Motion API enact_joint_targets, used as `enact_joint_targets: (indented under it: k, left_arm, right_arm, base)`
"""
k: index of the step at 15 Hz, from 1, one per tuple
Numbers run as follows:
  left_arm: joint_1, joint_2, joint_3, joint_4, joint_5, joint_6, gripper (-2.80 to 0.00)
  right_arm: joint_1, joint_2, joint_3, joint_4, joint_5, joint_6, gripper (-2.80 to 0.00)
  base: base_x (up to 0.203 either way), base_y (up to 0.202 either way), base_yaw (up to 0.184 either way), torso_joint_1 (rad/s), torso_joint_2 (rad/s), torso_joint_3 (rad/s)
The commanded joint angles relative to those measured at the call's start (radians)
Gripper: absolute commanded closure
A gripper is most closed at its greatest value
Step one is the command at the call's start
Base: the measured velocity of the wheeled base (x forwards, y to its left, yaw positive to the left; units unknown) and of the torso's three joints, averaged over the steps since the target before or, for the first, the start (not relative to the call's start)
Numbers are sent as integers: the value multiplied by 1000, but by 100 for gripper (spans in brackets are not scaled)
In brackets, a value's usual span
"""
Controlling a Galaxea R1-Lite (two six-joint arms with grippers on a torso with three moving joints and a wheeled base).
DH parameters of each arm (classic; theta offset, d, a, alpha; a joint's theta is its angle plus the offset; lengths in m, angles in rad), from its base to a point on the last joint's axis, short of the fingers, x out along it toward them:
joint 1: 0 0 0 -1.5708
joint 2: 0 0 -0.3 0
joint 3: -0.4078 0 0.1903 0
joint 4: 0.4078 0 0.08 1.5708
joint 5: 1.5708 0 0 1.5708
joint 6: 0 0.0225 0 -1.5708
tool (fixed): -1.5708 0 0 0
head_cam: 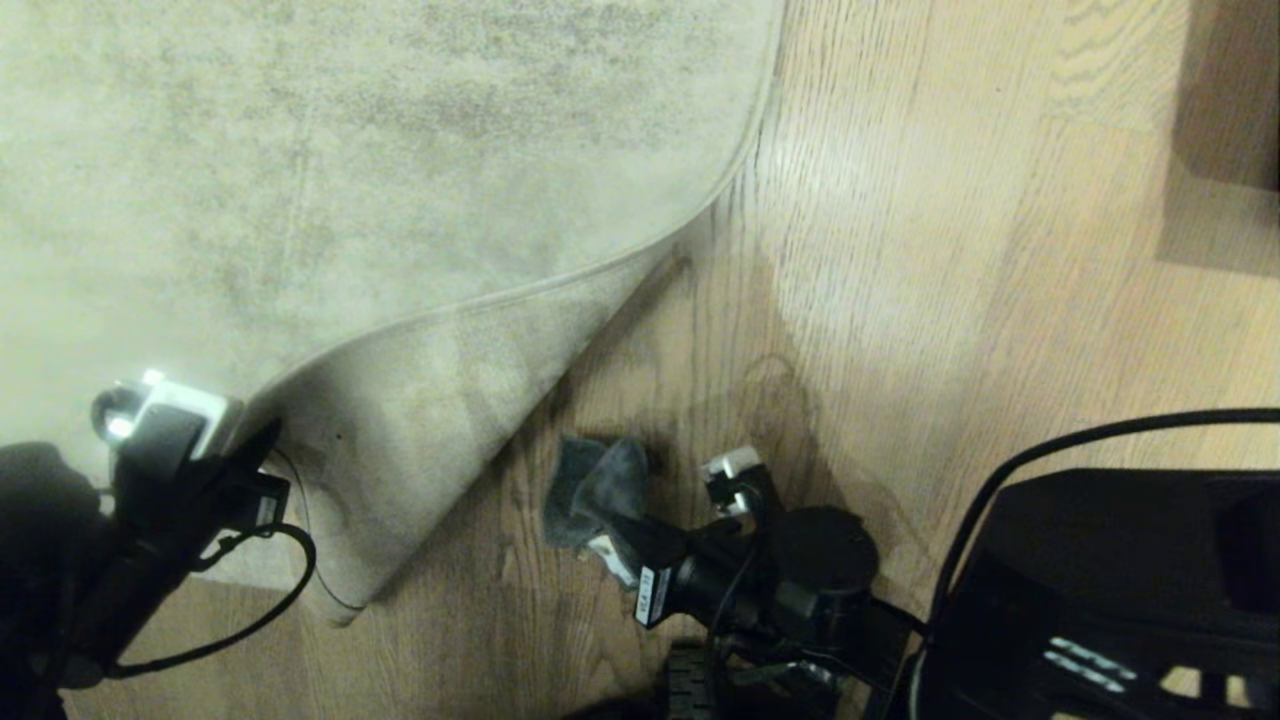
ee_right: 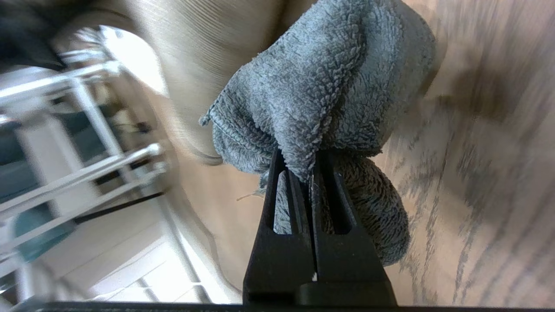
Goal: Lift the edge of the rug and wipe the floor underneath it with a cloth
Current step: Wipe the floor under the carpet with a rag
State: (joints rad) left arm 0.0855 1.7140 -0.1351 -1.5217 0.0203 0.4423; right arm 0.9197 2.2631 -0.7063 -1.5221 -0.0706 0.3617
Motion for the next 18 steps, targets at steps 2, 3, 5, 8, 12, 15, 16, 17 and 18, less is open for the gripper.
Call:
enact_joint_targets:
  k: [2, 3, 5, 8, 12, 15, 16, 17, 18]
  left_arm:
    - [0, -1, 3, -32, 9, 3, 0]
    - [0, -1, 8, -32, 10, 3, 0]
    - [-1, -2, 17, -32, 9, 3, 0]
    - [-2, -4, 16, -32, 9, 3, 0]
    - [-6, -5, 22, -32, 10, 3, 0]
    - [-6, -4, 22, -32, 8, 3, 0]
    - [-6, -4, 22, -32, 7, 3, 0]
    - [-6, -2, 22, -32, 7, 3, 0]
    - [-11, -1, 22, -32, 7, 3, 0]
  right_arm:
    - [10, 225, -201, -47, -59, -6, 0]
    - [9, 252, -256, -48, -70, -12, 0]
    - [-22, 291, -339, -48, -80, -46, 0]
    - [-161, 285, -396, -48, -80, -104, 0]
    - [-327, 117, -397, -29, -76, -131, 0]
    - [-432, -51, -371, 26, -75, -135, 0]
    - [-461, -110, -352, 45, -75, -136, 0]
    - [-485, -169, -326, 61, -75, -136, 0]
    - [-502, -223, -295, 75, -74, -136, 0]
  base:
    - [0, 0, 0, 0, 0, 0]
    - [0, 0, 0, 0, 0, 0]
    - [0, 0, 0, 0, 0, 0]
    - [0, 0, 0, 0, 0, 0]
    - [0, 0, 0, 0, 0, 0]
    - [0, 0, 0, 0, 0, 0]
    - [0, 0, 0, 0, 0, 0]
    - [0, 0, 0, 0, 0, 0]
    - [0, 0, 0, 0, 0, 0]
